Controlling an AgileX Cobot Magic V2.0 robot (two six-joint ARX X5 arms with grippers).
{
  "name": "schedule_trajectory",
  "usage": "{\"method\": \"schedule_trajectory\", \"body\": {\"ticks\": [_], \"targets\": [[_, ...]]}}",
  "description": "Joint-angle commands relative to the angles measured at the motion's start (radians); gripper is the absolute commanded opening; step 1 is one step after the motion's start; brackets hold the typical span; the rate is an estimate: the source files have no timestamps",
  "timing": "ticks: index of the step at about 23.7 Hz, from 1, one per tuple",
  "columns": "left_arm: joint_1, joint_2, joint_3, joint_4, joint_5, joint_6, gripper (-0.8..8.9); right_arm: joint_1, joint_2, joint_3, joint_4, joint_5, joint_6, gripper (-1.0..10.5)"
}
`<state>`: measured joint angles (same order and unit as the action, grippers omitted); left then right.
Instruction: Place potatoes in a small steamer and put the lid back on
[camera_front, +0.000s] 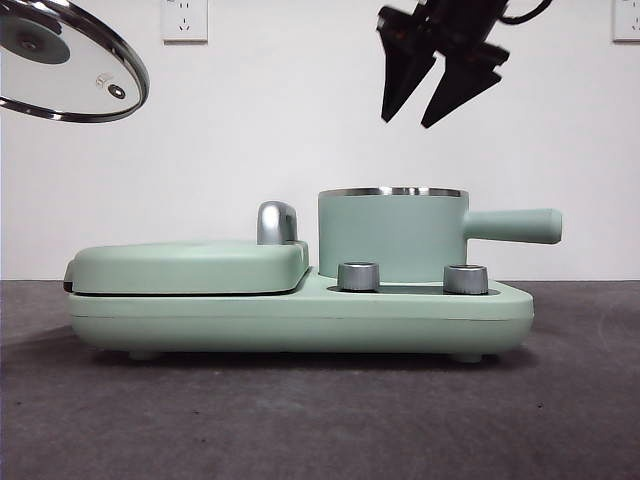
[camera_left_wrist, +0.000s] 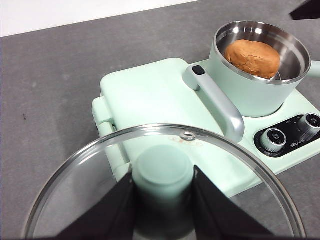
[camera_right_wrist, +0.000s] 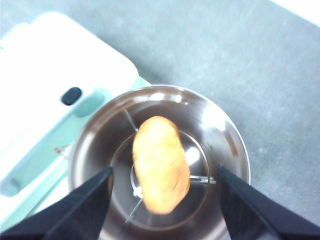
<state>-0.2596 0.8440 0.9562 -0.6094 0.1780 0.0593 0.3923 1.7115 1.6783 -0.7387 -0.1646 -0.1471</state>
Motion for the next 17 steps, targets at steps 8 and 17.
{"method": "schedule_trajectory", "body": {"ticks": [8,17], "targets": [[-0.003,0.0,0.013,0.038,-0.002,0.003,0.09,0.005,-0.409,-0.6,0.371,-0.037,0.166,3.2],[-0.029,0.002,0.013,0.094,-0.001,0.004,0.09,0.006,-0.708,-0.906,0.529,-0.011,0.222,3.2]]}}
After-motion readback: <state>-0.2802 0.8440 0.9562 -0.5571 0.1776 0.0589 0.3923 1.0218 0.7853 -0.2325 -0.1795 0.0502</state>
